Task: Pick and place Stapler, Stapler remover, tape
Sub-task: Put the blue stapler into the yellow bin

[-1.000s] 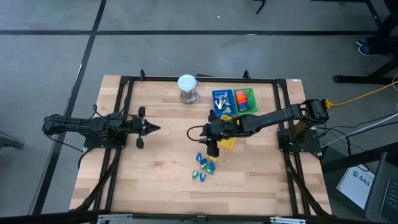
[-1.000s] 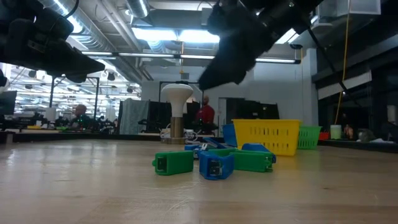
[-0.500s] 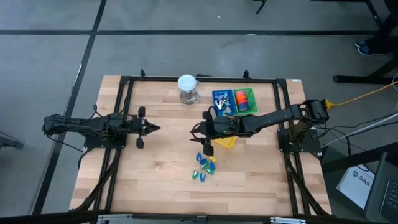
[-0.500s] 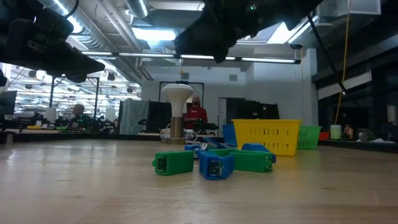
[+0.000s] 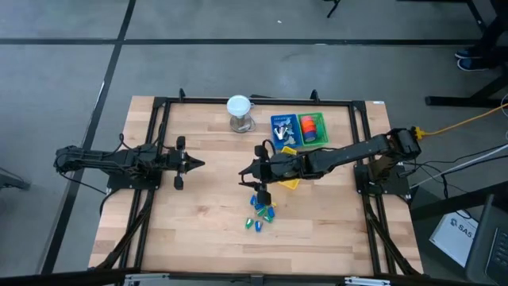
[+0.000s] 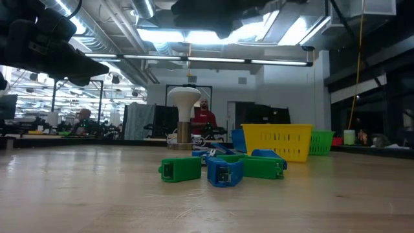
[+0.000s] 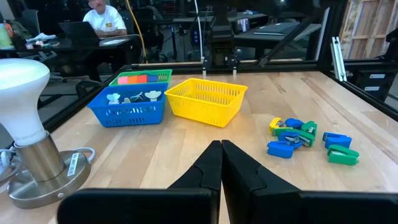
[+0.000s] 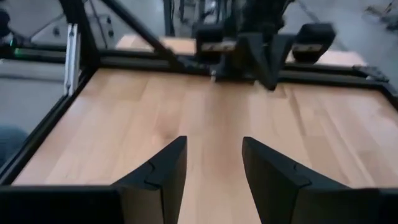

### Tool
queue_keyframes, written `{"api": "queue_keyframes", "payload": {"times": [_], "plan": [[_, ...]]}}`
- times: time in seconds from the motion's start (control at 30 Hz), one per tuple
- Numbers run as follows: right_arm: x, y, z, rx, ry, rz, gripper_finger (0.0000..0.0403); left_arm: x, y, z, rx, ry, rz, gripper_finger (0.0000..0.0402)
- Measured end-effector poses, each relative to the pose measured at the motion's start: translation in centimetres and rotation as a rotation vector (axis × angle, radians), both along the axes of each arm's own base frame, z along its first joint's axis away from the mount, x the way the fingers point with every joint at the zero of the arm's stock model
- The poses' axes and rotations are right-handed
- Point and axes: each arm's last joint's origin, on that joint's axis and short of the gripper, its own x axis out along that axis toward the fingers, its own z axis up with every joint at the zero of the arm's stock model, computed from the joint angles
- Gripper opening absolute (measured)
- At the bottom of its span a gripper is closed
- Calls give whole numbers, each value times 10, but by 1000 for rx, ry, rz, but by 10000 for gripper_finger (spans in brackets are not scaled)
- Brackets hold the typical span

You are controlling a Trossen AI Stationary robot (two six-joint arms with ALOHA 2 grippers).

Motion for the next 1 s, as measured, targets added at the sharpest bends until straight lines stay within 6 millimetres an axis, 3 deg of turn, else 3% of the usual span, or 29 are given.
{"api": "queue_keyframes", "payload": {"times": [0.23,0.57,0.8,1.0], "plan": [[-6,26,3,3,33,65,161,0,0,0,0,0,0,1],[-17,55,-6,144,129,59,161,0,0,0,0,0,0,1],[-16,80,-31,185,207,61,161,0,0,0,0,0,1,1],[-14,85,-58,123,310,62,161,0,0,0,0,0,0,1]]}}
